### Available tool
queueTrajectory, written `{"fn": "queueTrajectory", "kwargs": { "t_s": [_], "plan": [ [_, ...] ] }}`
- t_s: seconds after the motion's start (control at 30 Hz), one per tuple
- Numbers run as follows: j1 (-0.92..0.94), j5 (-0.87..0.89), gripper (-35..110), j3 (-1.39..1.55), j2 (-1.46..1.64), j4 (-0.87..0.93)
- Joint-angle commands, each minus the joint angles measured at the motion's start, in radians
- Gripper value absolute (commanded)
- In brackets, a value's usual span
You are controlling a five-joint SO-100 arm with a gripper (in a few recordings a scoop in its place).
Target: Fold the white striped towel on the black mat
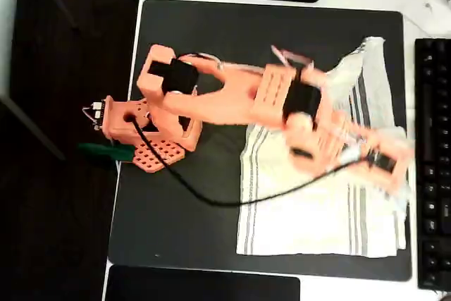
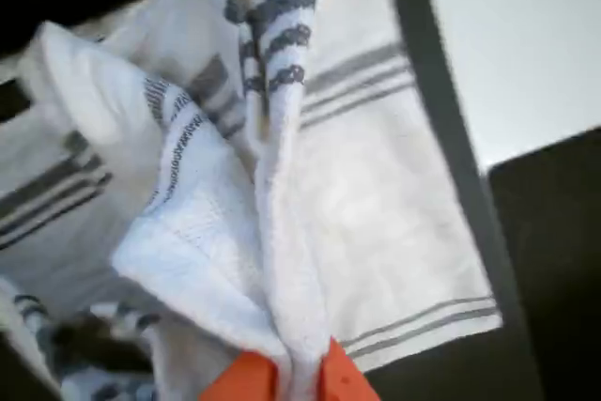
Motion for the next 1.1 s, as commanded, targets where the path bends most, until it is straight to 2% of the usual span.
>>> {"fn": "queueTrajectory", "kwargs": {
  "t_s": [0.0, 0.47, 0.6, 0.73, 0.87, 0.93, 1.07],
  "plan": [
    [0.077, -0.034, 0, 0.049, 0.023, -0.066],
    [0.230, -0.212, 0, 0.328, -0.058, -0.419],
    [0.265, -0.268, 11, 0.408, -0.057, -0.494],
    [0.265, -0.275, 21, 0.367, 0.026, -0.390],
    [0.242, -0.253, 22, 0.336, 0.164, -0.281],
    [0.221, -0.169, 22, 0.313, 0.209, -0.224],
    [0.117, 0.127, 20, 0.295, 0.219, -0.143]
  ]
}}
